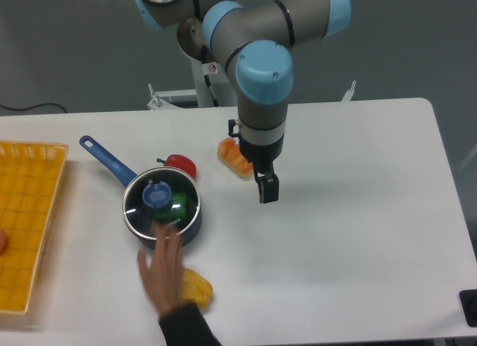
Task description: Open the lid
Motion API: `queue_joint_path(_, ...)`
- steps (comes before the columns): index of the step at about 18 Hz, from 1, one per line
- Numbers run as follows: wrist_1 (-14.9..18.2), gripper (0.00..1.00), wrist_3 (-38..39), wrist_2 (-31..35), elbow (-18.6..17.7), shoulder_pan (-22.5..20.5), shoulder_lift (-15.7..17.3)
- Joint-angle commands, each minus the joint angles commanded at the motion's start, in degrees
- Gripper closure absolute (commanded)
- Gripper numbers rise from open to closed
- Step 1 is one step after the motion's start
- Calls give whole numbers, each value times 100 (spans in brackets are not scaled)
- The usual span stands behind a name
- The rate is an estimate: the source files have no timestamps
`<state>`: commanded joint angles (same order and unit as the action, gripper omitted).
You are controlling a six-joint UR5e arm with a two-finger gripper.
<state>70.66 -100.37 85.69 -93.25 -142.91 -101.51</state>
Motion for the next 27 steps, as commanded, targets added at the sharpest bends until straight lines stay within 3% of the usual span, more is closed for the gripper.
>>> queue_joint_path(9, 0, 0, -422, -27, -132, -264, 272)
queue_joint_path(16, -70, 0, -396, -53, -334, -273, 281)
queue_joint_path(27, -79, 0, -316, -44, -316, -255, 299)
